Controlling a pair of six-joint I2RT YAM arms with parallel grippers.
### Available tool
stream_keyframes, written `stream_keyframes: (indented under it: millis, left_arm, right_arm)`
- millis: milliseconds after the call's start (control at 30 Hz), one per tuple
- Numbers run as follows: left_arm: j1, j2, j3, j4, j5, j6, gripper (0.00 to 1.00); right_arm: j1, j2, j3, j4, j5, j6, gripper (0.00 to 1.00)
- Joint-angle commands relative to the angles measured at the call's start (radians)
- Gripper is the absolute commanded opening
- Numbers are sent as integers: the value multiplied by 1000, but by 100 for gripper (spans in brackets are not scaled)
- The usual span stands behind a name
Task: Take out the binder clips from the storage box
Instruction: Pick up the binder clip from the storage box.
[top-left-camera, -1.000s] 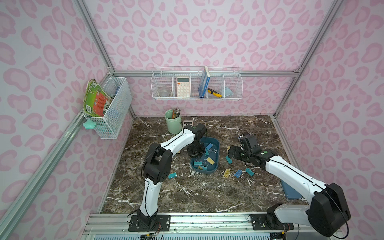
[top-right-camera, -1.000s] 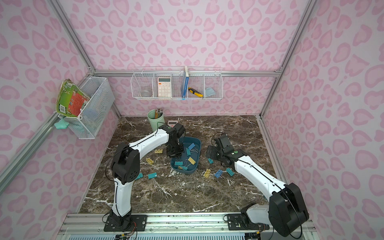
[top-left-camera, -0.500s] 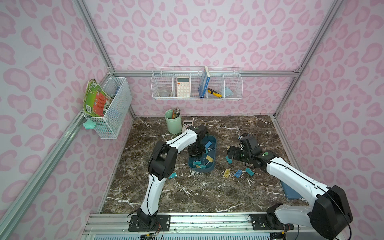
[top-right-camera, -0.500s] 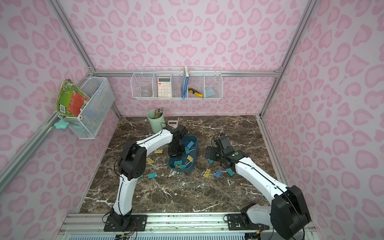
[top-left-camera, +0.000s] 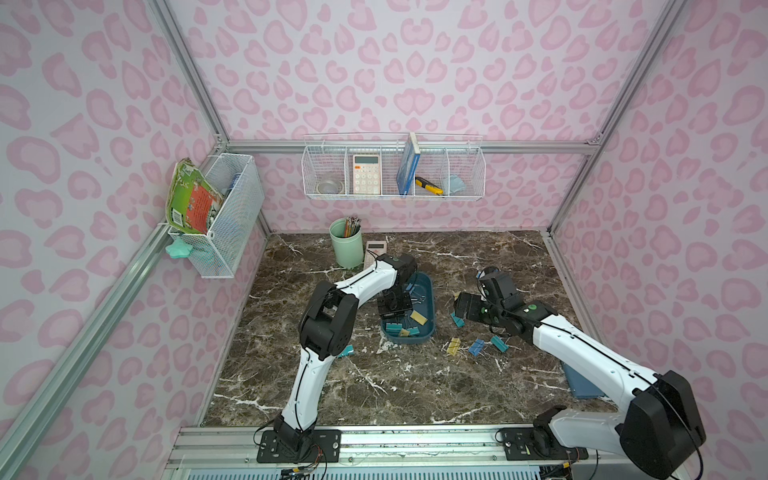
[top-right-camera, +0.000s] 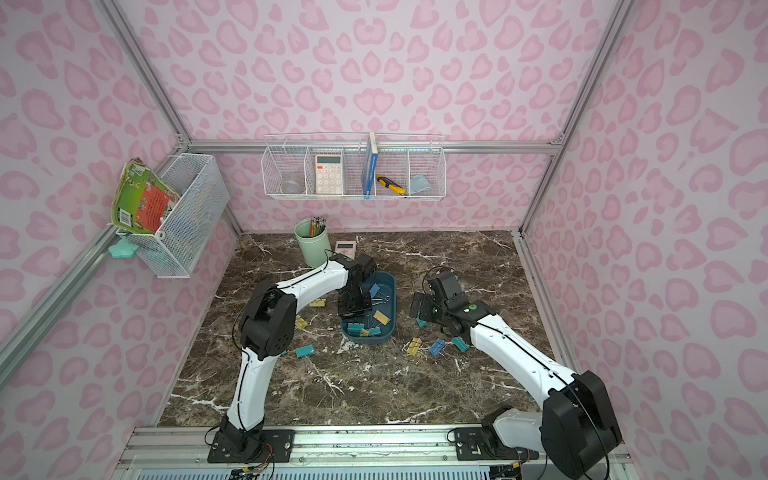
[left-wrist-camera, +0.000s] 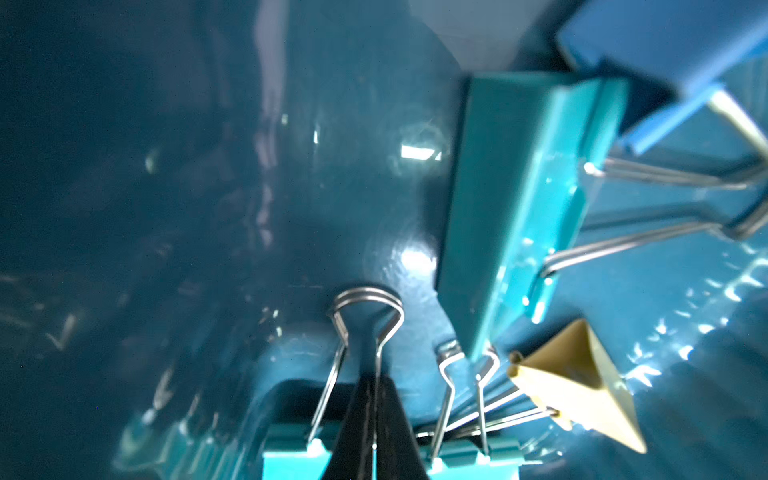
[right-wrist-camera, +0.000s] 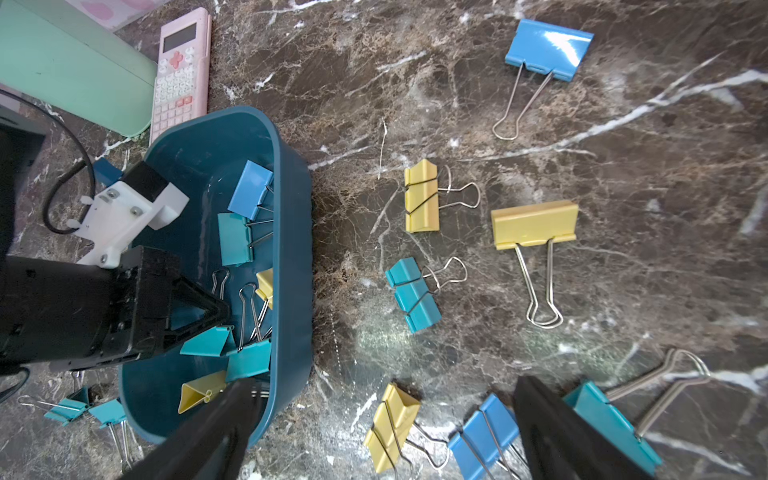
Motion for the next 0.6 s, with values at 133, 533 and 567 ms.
stream_keyframes:
  millis: [133, 533, 567]
  left_arm:
    - [-1, -125, 5, -31, -71, -19, 0]
    - [63, -332, -75, -74, -190, -37, 0]
    - [85, -355, -102, -69, -194, -36, 0]
  right_arm:
    - [18, 16, 20, 37, -7, -16, 99]
    - [131, 147, 162, 70, -9, -79, 100]
    - [145, 167, 182, 75, -13, -87, 100]
